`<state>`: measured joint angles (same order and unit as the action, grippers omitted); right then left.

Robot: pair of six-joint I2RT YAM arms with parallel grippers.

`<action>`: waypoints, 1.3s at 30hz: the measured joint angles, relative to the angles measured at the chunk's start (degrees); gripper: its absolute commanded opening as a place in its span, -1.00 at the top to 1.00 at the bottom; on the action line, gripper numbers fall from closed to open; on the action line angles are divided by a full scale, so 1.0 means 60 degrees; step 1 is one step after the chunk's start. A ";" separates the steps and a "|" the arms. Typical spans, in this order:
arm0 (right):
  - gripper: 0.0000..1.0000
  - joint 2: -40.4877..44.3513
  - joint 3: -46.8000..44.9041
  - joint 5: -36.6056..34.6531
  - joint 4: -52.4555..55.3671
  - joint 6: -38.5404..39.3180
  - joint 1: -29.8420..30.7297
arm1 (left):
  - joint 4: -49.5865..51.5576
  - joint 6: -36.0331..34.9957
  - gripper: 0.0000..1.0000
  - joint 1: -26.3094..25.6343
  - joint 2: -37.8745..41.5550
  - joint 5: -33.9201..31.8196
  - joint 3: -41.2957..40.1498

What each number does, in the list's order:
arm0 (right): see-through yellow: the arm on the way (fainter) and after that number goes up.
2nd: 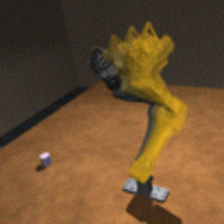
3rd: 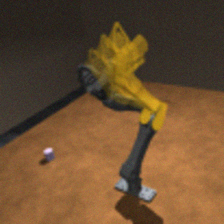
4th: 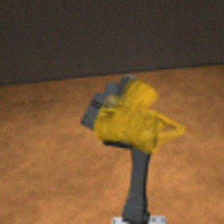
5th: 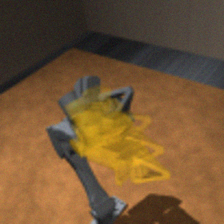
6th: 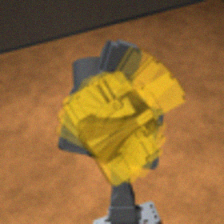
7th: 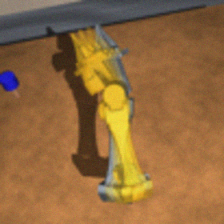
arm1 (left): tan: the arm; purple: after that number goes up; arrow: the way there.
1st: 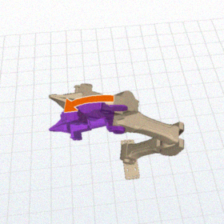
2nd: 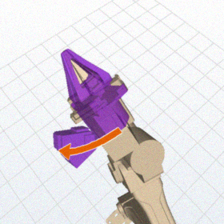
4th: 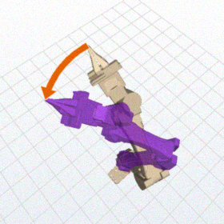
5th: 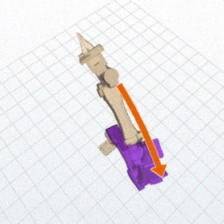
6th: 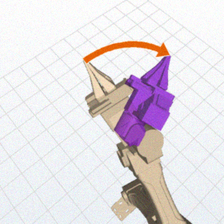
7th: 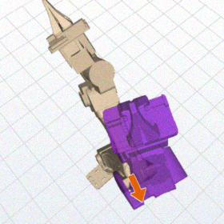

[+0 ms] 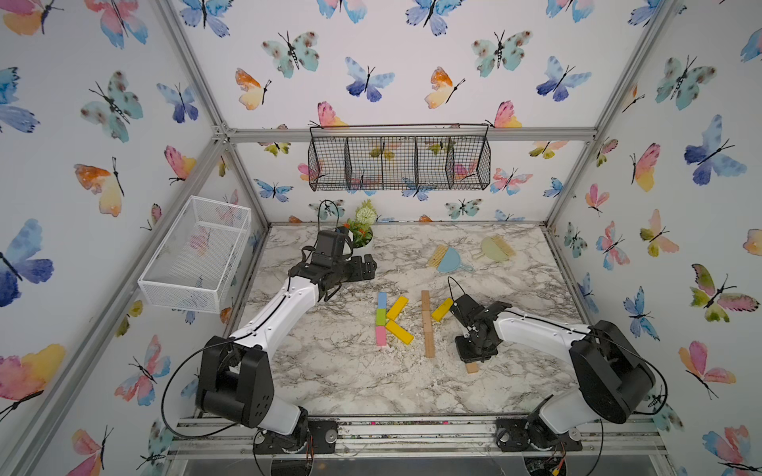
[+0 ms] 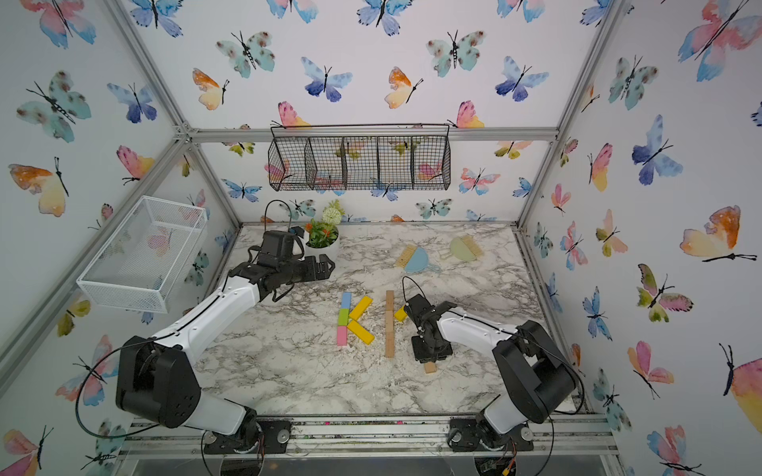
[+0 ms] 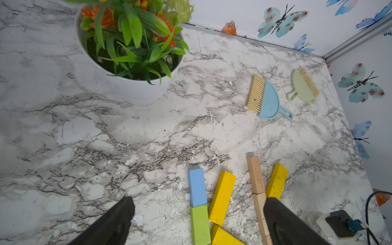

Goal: Assemble the letter k with building blocks
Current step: Pick up the building block from the center of the board, then assemble the building block at the center of the board.

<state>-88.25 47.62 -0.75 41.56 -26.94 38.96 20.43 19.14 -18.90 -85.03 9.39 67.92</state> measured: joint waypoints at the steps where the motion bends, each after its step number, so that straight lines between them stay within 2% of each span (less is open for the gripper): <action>1: 0.59 -0.0007 0.0080 -0.0058 0.0033 0.0051 0.0000 | -0.0004 0.0000 -0.97 0.0011 0.0000 0.0004 0.0000; 12: 0.58 -0.0892 0.2302 -0.0291 0.0095 0.1843 0.0007 | 0.0000 0.0036 -0.97 0.0033 -0.0033 0.0171 0.0000; 18: 0.78 -0.1679 0.2922 -0.0302 0.0200 0.2991 0.0007 | 0.0000 0.0044 -0.97 0.0073 -0.0033 0.0226 0.0000; 28: 0.94 -0.2000 0.2652 0.0277 0.0062 0.3694 0.0007 | -0.0004 0.0069 -0.97 0.0087 -0.0033 0.0331 0.0000; 39: 0.92 -0.1880 0.2237 0.0678 -0.0229 0.3938 0.0007 | -0.0004 0.0073 -0.97 0.0087 -0.0033 0.0408 0.0000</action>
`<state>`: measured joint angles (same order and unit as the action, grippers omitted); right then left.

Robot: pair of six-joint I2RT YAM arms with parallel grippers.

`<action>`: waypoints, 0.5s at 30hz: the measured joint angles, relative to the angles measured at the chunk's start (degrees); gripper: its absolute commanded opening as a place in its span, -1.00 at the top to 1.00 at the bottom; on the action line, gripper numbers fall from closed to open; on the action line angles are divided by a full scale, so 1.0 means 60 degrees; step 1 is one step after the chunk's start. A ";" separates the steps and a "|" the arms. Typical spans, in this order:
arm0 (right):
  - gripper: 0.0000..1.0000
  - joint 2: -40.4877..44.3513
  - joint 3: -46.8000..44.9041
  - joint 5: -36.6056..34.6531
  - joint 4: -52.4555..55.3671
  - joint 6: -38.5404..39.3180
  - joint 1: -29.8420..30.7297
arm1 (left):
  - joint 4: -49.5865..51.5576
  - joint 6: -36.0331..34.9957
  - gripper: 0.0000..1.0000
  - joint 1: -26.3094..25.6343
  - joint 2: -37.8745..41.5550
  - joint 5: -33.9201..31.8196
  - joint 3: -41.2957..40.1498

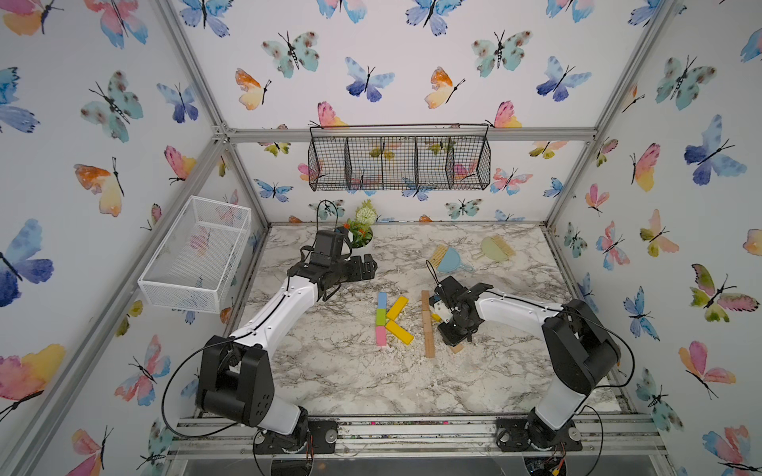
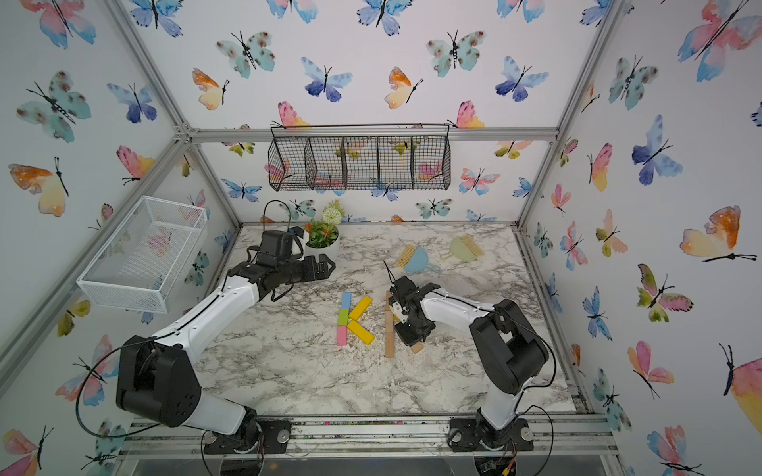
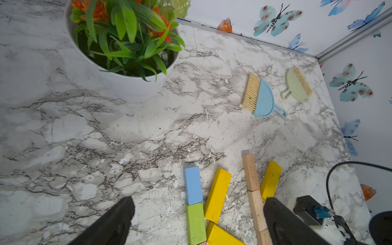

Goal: Assemble the letter k with building blocks
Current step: Assemble the building block at the center of the board.

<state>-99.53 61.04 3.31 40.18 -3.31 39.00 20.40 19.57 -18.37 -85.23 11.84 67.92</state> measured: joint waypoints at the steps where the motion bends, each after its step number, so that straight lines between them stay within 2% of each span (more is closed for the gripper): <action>1: 0.92 0.0000 -0.0004 0.0004 -0.0029 0.0000 0.0000 | 0.0000 0.0000 -0.97 0.0000 0.0000 0.0000 0.0000; 15: 0.90 -0.0055 0.0113 0.0062 0.0087 0.0219 0.0015 | 0.0004 0.0000 -0.97 0.0000 0.0000 0.0000 0.0000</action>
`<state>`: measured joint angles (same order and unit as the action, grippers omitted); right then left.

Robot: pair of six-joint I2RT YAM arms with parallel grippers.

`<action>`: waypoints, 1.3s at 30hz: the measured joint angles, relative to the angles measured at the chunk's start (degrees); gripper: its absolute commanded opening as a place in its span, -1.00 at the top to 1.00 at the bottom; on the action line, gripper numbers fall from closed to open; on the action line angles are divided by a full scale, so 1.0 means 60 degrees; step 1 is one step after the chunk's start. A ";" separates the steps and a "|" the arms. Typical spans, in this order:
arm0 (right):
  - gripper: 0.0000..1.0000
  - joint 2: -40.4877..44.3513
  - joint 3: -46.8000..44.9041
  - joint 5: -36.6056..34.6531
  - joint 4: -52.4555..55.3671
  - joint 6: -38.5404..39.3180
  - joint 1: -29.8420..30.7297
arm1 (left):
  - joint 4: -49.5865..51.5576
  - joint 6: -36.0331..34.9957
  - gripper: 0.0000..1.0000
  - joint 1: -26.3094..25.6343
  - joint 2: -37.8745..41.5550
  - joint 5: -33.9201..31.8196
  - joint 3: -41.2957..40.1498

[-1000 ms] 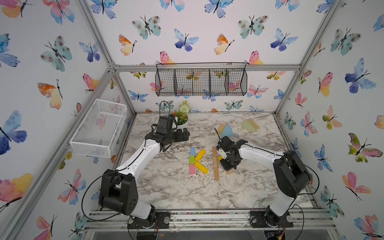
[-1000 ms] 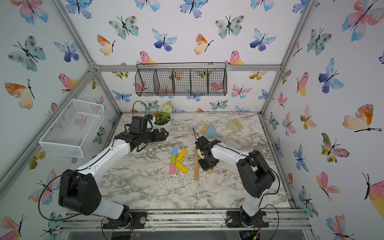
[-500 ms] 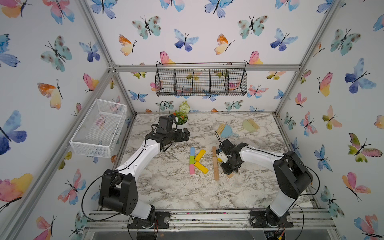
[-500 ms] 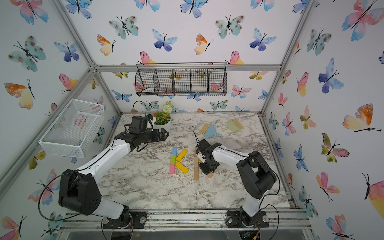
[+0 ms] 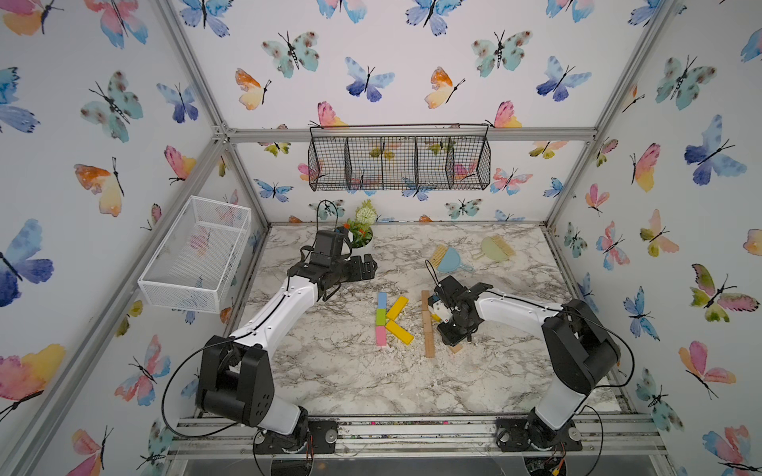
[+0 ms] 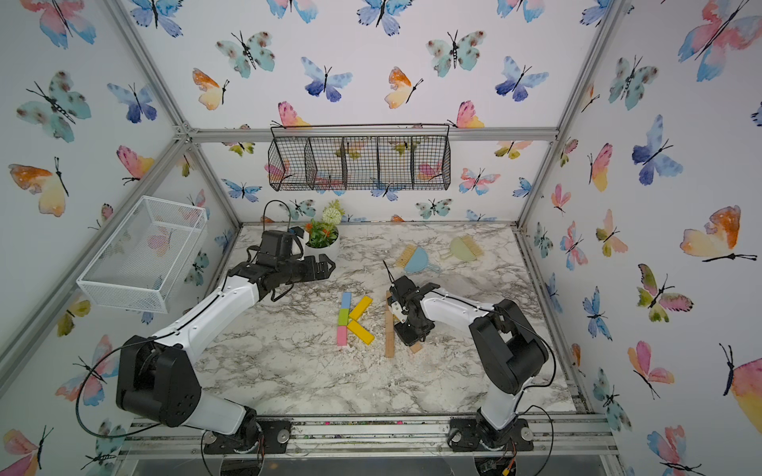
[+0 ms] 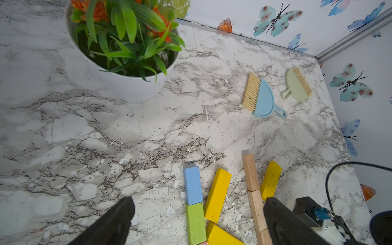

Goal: Assemble the letter k with building blocks
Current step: Assemble the building block at the center of the board.

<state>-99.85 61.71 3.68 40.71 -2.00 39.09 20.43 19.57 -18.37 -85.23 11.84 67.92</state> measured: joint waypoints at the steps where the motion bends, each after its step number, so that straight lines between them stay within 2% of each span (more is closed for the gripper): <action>1: 0.90 -0.0033 0.0051 -0.0015 0.0040 0.0025 0.0004 | -0.0004 0.0000 -0.97 0.0000 0.0000 0.0000 0.0000; 39: 0.92 -0.0565 0.0510 -0.0087 0.0182 0.0463 0.0124 | -0.0004 0.0000 -0.97 0.0000 0.0000 0.0004 0.0000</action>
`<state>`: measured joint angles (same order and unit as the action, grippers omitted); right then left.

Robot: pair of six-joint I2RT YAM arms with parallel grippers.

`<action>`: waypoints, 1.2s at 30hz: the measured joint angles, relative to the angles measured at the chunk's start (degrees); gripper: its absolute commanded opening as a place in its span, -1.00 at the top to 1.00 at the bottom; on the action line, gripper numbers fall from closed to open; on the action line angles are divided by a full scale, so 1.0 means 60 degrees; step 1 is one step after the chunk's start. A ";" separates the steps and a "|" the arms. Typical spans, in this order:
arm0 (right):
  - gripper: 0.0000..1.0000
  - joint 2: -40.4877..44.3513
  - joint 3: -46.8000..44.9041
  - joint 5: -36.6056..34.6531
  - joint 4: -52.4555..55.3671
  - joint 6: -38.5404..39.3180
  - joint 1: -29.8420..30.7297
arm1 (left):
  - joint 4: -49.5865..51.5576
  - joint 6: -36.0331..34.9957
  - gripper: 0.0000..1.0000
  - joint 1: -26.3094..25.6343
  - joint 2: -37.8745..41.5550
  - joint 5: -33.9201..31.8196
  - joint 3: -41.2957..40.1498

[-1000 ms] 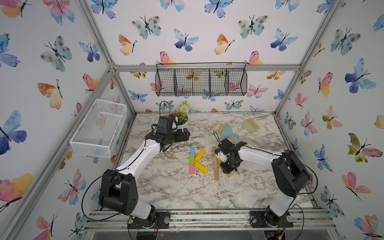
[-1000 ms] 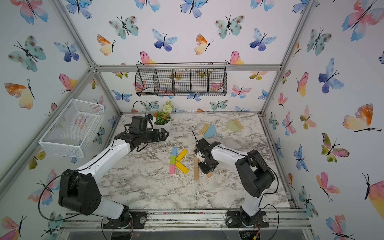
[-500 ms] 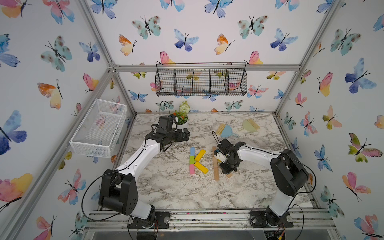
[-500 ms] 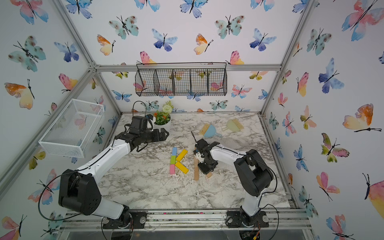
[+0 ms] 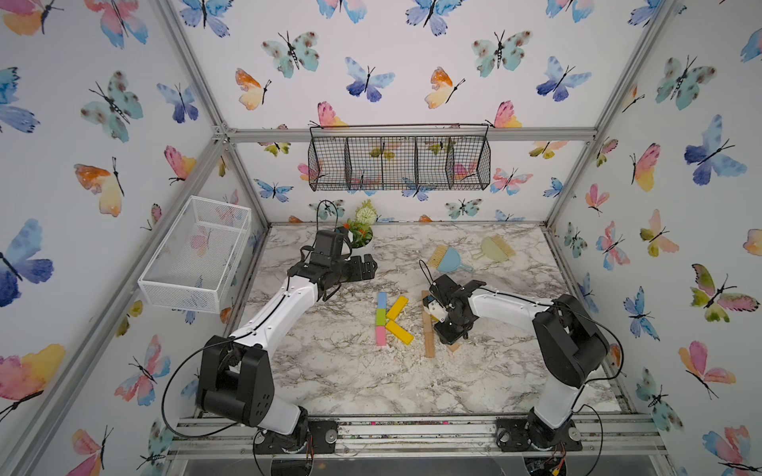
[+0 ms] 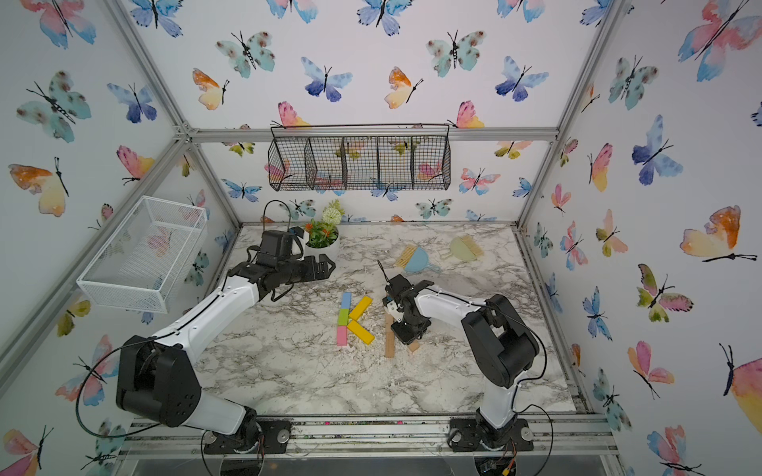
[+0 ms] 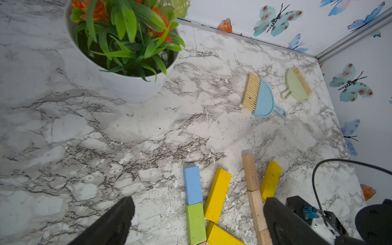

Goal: Assemble the letter k with building blocks
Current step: Assemble the building block at the center of the board.

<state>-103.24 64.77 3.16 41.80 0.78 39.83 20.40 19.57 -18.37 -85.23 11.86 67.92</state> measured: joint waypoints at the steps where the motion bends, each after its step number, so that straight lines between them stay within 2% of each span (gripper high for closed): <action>1: 0.92 -0.0025 0.0029 -0.0026 0.0004 0.0000 0.0000 | 0.0000 0.0000 -0.97 0.0000 0.0000 0.0000 0.0000; 14: 0.86 -0.0171 0.0106 -0.0055 0.0004 -0.0004 0.0004 | 0.0000 0.0000 -0.97 0.0000 0.0000 0.0000 0.0000; 19: 0.57 -0.0208 0.0124 -0.0069 0.0007 -0.0007 0.0007 | 0.0000 0.0000 -0.97 0.0000 0.0000 0.0000 0.0000; 28: 0.18 -0.0313 0.0215 -0.0222 0.0106 -0.0047 0.0047 | 0.0000 0.0000 -0.97 0.0000 0.0000 0.0000 0.0000; 36: 0.04 -0.0321 0.0219 -0.0291 0.0146 -0.0055 0.0058 | 0.0000 0.0000 -0.97 0.0000 0.0000 0.0000 0.0000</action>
<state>-105.16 66.08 1.41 42.68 0.45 40.18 20.40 19.57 -18.37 -85.23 11.86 67.92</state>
